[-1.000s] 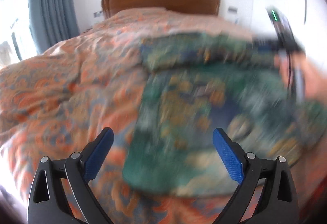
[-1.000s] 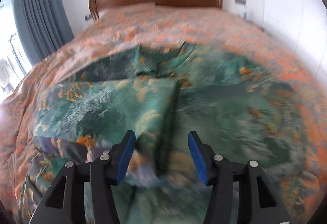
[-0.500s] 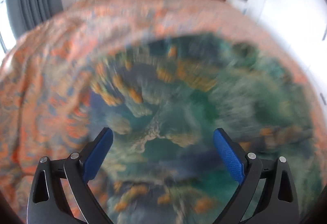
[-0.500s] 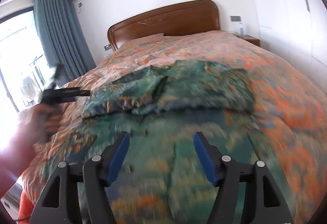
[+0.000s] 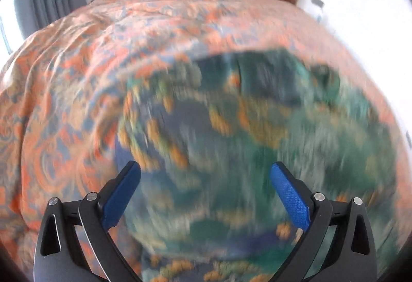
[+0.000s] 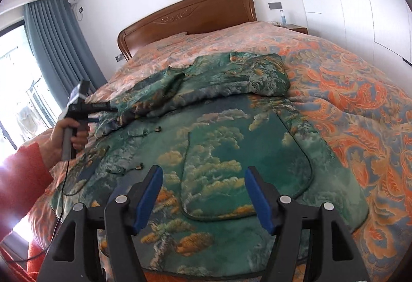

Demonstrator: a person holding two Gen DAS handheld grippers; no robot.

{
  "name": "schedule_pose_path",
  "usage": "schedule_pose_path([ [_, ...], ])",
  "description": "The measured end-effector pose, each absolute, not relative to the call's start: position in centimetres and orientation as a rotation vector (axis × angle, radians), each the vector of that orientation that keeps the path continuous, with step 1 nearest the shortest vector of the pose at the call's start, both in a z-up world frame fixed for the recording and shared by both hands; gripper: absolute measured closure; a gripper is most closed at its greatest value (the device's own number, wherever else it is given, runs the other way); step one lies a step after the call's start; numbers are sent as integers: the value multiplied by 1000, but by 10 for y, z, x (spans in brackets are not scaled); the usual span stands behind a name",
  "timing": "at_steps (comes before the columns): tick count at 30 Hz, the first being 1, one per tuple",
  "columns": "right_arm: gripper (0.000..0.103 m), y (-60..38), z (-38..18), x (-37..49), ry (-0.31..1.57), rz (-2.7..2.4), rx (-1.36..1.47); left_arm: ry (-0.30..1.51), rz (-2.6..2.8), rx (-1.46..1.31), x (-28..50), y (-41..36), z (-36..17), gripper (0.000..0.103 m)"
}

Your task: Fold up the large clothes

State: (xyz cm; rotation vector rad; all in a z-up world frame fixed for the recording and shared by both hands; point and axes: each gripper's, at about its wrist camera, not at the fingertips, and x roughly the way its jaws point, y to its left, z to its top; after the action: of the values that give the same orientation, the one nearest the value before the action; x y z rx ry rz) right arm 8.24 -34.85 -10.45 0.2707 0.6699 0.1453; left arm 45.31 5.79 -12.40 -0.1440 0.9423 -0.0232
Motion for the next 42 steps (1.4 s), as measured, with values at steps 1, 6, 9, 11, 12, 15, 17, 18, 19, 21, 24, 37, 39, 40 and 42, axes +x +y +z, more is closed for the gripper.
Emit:
schedule_pose_path([
  [1, 36, -346, -105, 85, 670, 153, 270, 950, -16, -145, 464, 58, -124, 2],
  [6, 36, -338, -112, 91, 692, 181, 282, 1006, 90, -165, 515, 68, -154, 2],
  [9, 36, -336, -123, 93, 729, 183, 295, 1065, 139, -191, 529, 75, -182, 1],
  [11, 36, -336, -128, 94, 750, 185, 295, 1090, 154, -152, 533, 73, -194, 0],
  [12, 36, -336, -129, 95, 755, 187, 292, 1089, 154, -137, 531, 72, -196, 0],
  [15, 36, -337, -132, 97, 762, 192, 289, 1083, 161, -128, 525, 71, -194, 0],
  [17, 36, -336, -132, 97, 761, 190, 287, 1063, 170, -122, 516, 69, -184, 1],
  [18, 36, -335, -130, 96, 759, 189, 284, 1037, 174, -117, 503, 67, -173, 2],
  [19, 36, -335, -129, 94, 754, 190, 282, 1022, 176, -111, 496, 67, -167, 2],
  [21, 36, -334, -124, 91, 738, 190, 272, 980, 149, -102, 458, 63, -148, 2],
  [24, 36, -334, -116, 84, 709, 171, 254, 954, 51, -72, 394, 54, -130, 2],
  [37, 33, -315, -87, 60, 656, 67, 110, 862, -116, 53, 159, 16, -113, 2],
  [39, 26, -309, -81, 57, 653, 59, 90, 834, -74, 32, 145, 20, -112, 2],
  [40, 23, -307, -79, 55, 649, 55, 84, 834, -68, 4, 141, 26, -114, 2],
  [42, 23, -303, -75, 52, 638, 53, 75, 856, -62, -57, 138, 40, -121, 2],
])
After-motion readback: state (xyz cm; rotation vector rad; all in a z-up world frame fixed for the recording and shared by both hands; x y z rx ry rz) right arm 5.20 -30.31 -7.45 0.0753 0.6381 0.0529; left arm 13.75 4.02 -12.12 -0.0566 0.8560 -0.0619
